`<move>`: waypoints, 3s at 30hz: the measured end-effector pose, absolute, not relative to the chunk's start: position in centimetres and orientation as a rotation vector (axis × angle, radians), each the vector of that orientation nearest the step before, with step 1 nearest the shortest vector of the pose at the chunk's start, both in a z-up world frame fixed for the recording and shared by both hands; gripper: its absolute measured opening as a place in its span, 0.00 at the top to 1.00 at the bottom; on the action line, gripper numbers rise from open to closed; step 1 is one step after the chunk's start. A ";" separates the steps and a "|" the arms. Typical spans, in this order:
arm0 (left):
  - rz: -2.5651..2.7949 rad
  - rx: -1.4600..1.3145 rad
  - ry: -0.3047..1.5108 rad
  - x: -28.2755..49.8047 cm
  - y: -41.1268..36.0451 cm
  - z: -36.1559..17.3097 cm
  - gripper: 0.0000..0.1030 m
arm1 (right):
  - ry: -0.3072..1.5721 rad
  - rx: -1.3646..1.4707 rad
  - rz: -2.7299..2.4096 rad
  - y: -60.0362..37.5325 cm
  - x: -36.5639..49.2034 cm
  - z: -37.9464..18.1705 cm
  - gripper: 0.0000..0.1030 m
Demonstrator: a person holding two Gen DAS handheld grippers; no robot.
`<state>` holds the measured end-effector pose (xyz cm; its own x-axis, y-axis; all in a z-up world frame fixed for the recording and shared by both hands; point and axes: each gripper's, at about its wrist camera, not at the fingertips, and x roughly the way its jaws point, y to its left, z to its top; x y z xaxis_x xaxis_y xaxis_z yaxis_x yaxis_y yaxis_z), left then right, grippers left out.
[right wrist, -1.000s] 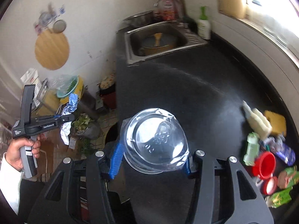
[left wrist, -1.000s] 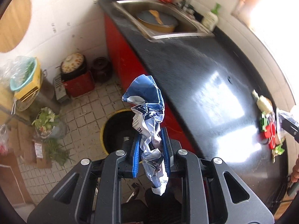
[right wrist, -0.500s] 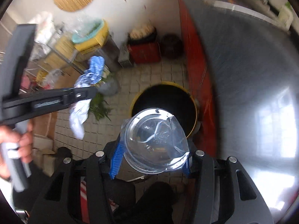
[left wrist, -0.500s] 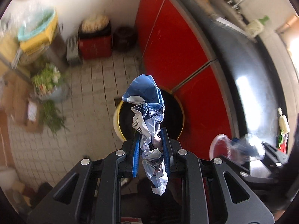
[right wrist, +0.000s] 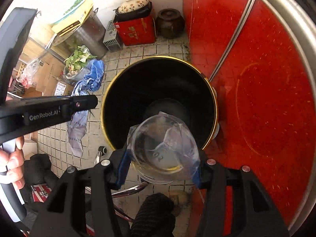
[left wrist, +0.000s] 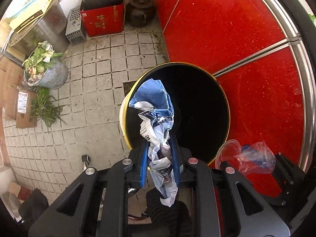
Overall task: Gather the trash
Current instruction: 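Carry the blue wrapper and clear cup in both tools over the bin, then open both tools to drop the wrapper and cup into the bin, then move both tools back toward the remaining trash on the counter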
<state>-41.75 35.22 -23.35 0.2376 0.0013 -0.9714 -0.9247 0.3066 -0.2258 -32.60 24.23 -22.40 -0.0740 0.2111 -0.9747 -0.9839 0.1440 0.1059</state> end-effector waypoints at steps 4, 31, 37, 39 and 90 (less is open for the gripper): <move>0.829 -1.057 1.129 -41.1 35.8 -23.7 0.80 | 1.188 -0.885 1.248 24.2 -32.0 -23.1 0.51; 1.017 -1.077 1.083 -43.3 40.6 -21.5 0.16 | 1.262 -0.841 1.378 26.0 -34.4 -25.1 0.22; 1.208 -0.909 1.102 -46.4 39.7 -12.6 0.12 | 1.178 -0.768 1.493 25.2 -36.8 -16.9 0.10; 1.239 -0.885 1.052 -47.3 39.4 -8.6 0.11 | 1.117 -0.731 1.526 24.5 -37.2 -12.9 0.07; 0.221 -0.140 1.345 5.8 3.5 -6.1 0.06 | 1.229 0.361 -0.008 -33.0 5.1 -2.7 0.07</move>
